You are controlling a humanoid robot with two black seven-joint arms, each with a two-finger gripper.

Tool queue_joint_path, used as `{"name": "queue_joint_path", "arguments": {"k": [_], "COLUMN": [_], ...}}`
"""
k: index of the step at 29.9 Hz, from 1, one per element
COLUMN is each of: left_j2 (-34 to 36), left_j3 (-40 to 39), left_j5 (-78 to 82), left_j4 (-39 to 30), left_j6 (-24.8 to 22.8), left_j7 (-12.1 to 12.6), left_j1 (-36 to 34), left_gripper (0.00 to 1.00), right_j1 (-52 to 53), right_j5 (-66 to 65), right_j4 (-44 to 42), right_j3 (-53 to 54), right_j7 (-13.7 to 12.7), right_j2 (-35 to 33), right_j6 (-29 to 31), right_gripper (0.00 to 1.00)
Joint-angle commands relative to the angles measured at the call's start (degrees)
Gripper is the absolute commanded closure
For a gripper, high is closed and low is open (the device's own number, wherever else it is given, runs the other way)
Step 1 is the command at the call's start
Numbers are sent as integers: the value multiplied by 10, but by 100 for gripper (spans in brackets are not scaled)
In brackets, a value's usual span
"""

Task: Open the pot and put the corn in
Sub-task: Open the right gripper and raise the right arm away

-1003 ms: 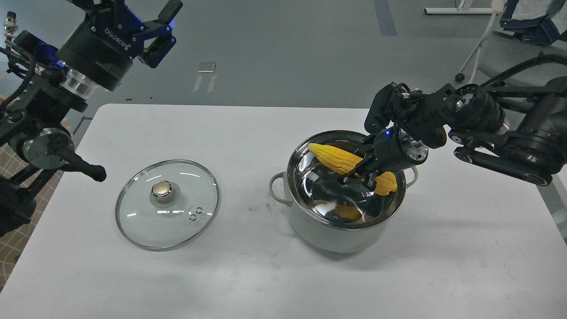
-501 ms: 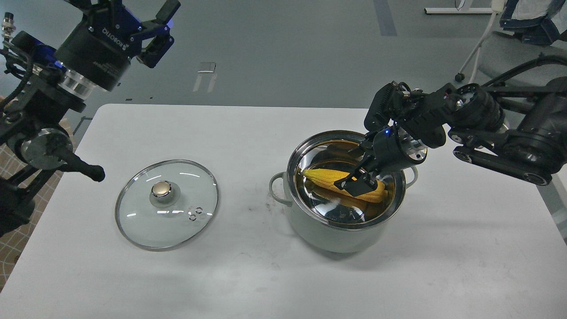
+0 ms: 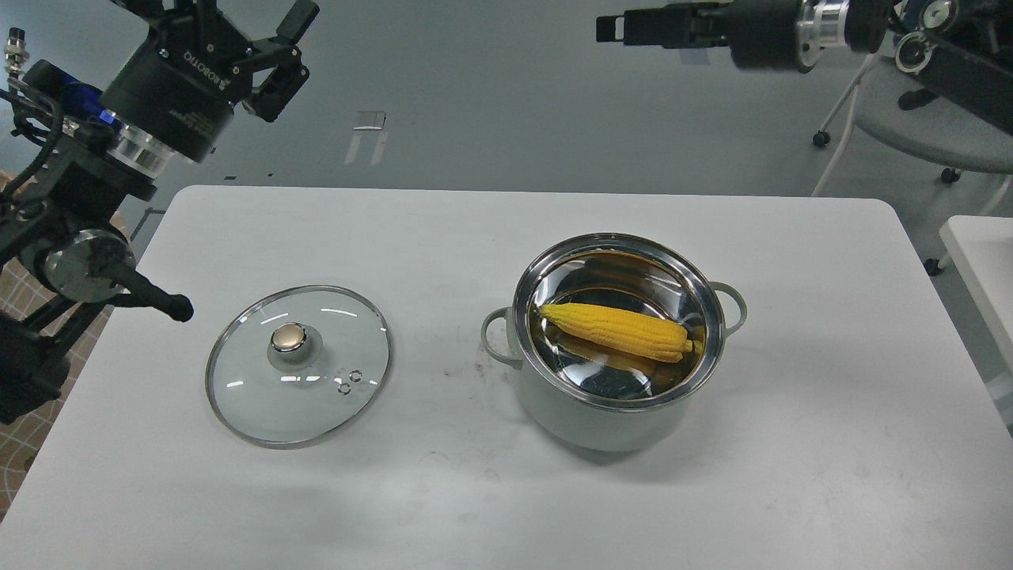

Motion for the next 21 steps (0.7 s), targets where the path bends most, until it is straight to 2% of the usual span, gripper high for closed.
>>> {"name": "queue_joint_path", "arguments": {"k": [1, 3, 7, 9, 13, 15, 18, 20, 21], "left_j2": [-16, -28, -52, -80, -132, -159, -172, -203, -212], "left_j3": [-3, -5, -6, -9, -8, -7, -8, -9, -9], "left_j5": [1, 0, -3, -6, -5, -2, -2, -2, -3], "left_j4": [28, 53, 94, 132, 200, 240, 290, 339, 352], "left_j6": [0, 0, 0, -2, -9, -12, -64, -142, -142], "left_j7": [2, 1, 11, 49, 95, 100, 100, 96, 95], "left_j1": [-3, -6, -10, -24, -50, -57, -61, -61, -61], "left_gripper": [2, 2, 2, 2, 2, 2, 2, 2, 2], "right_j1": [-10, -44, -94, -147, -211, -252, -307, -352, -361], "right_j5": [91, 163, 249, 326, 387, 395, 397, 398, 398], "right_j4": [-42, -65, -91, -93, -94, -94, -95, -107, -114], "right_j3": [33, 44, 62, 89, 146, 189, 259, 313, 324], "right_j7": [0, 0, 0, 0, 0, 0, 0, 0, 0], "right_j2": [-22, -36, -38, -38, -40, -38, -29, -2, 6], "right_j6": [2, -3, -15, -26, -26, -21, -19, -8, -1], "right_gripper": [7, 0, 0, 0, 0, 0, 0, 0, 0]}}
